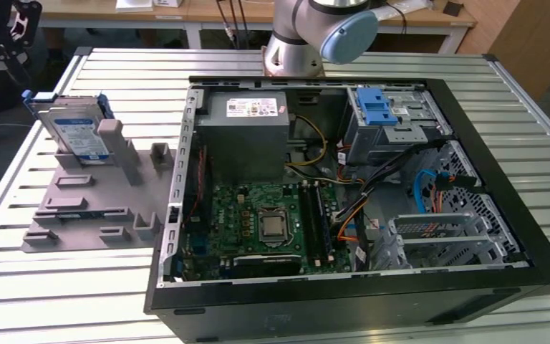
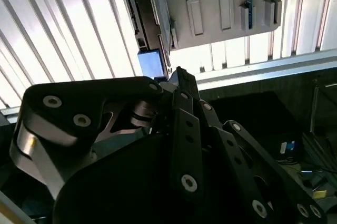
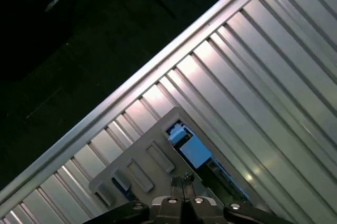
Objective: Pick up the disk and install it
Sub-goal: 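Pick up the disk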
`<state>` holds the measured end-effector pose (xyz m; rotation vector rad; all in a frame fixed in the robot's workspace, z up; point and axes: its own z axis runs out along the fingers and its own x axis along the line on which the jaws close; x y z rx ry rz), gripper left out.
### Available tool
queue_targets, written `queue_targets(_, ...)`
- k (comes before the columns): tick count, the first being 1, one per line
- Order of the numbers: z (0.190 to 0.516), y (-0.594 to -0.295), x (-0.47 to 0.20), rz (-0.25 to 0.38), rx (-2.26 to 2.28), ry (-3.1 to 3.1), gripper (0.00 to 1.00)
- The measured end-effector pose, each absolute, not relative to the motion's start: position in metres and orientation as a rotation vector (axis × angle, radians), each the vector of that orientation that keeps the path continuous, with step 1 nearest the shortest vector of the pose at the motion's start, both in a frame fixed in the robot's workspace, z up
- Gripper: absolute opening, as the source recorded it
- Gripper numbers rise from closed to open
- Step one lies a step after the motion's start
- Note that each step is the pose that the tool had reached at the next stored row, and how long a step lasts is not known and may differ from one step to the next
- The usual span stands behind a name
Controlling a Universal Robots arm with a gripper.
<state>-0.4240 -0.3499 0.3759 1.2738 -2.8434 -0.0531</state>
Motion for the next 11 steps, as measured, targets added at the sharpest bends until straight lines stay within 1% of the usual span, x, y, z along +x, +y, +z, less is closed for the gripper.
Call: queue_targets(11,0.3744,-0.3498,-0.424,-0.052,1.489,-2.758,0.11)
